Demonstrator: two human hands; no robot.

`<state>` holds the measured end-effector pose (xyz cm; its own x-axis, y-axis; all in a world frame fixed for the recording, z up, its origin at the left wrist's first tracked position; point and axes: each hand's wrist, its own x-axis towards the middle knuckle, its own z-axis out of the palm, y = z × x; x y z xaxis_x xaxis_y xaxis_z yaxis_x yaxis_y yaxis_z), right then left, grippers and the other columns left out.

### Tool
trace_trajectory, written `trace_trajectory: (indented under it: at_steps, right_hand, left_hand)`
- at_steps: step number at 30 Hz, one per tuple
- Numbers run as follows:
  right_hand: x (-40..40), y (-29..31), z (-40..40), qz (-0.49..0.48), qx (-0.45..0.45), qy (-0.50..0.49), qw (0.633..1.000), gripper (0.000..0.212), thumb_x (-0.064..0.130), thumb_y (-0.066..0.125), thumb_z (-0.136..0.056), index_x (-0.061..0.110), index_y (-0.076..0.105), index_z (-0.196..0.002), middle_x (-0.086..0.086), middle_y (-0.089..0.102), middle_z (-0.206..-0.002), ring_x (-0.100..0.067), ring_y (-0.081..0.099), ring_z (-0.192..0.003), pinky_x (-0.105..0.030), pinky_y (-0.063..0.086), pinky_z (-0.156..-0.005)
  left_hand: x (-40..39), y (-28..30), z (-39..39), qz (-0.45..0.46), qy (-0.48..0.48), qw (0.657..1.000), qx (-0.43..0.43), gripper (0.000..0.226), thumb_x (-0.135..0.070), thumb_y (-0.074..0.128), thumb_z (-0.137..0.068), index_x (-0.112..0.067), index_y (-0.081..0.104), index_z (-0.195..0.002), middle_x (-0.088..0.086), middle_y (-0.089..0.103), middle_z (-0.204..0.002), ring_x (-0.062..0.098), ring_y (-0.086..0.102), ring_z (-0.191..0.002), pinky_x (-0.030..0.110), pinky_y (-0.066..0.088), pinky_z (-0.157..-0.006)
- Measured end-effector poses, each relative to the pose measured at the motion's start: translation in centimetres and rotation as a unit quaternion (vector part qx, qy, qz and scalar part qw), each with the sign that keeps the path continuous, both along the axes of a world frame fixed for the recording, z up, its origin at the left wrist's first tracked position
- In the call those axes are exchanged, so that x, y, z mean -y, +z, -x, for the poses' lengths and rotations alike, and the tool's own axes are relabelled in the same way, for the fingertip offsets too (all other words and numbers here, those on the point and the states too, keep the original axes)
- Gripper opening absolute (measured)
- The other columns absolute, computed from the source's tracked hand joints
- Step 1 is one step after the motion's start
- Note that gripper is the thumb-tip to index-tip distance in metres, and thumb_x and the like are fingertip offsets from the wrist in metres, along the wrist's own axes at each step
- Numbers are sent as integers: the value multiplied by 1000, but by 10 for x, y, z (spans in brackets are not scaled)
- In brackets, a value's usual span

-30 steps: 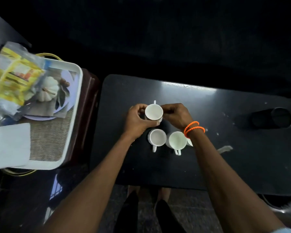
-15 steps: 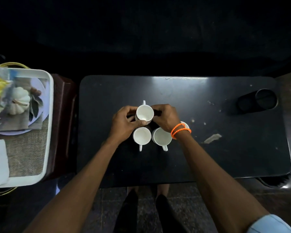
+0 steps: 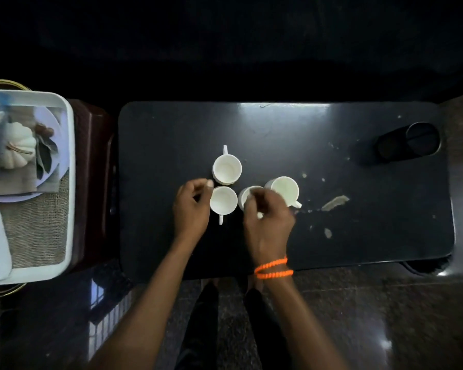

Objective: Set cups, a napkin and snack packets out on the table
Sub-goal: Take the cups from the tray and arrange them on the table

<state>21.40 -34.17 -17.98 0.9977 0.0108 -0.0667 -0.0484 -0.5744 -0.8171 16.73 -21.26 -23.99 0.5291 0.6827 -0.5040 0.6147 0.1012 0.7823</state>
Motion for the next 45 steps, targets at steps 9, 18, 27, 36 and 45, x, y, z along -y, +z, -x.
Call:
trace_trajectory:
  at_steps: [9,18,27,36,45]
  right_hand:
    - [-13,-28,60,-62,-232,-49,970,45,10,66,-93,12,61,-137,-7,74,-115,-7,71,-98,-6,51,-85]
    - [-5,-27,61,-89,-252,-31,963,50,15,67,-90,31,61,-137,10,76,-77,4,70,-81,-2,47,-75]
    - [31,-20,99,-95,-265,-43,958,44,8,70,-89,29,66,-128,-1,77,-76,-11,74,-75,-13,54,-73]
    - [32,-22,107,-107,-272,-40,956,45,7,69,-90,29,64,-129,1,78,-78,-10,75,-78,-11,54,-73]
    - [54,-27,54,-44,-144,-154,976,23,9,71,-89,18,73,-110,6,72,-82,9,63,-69,-4,46,-68]
  left_hand:
    - [16,2,9,113,41,992,26,43,-44,42,-110,-24,63,-140,7,55,-145,20,60,-129,43,66,-86]
    - [26,23,19,216,52,975,14,48,-54,35,-109,-29,70,-130,1,63,-142,16,63,-127,34,65,-82]
    - [64,33,68,228,77,970,13,48,-52,30,-110,-32,67,-133,-4,60,-147,2,59,-124,41,62,-94]
    - [62,33,69,216,50,975,12,45,-48,29,-111,-33,68,-128,-3,59,-145,4,60,-122,31,63,-83]
    - [50,36,39,-20,94,995,-34,52,-47,35,-109,-17,76,-121,-25,60,-104,14,60,-120,43,46,-113]
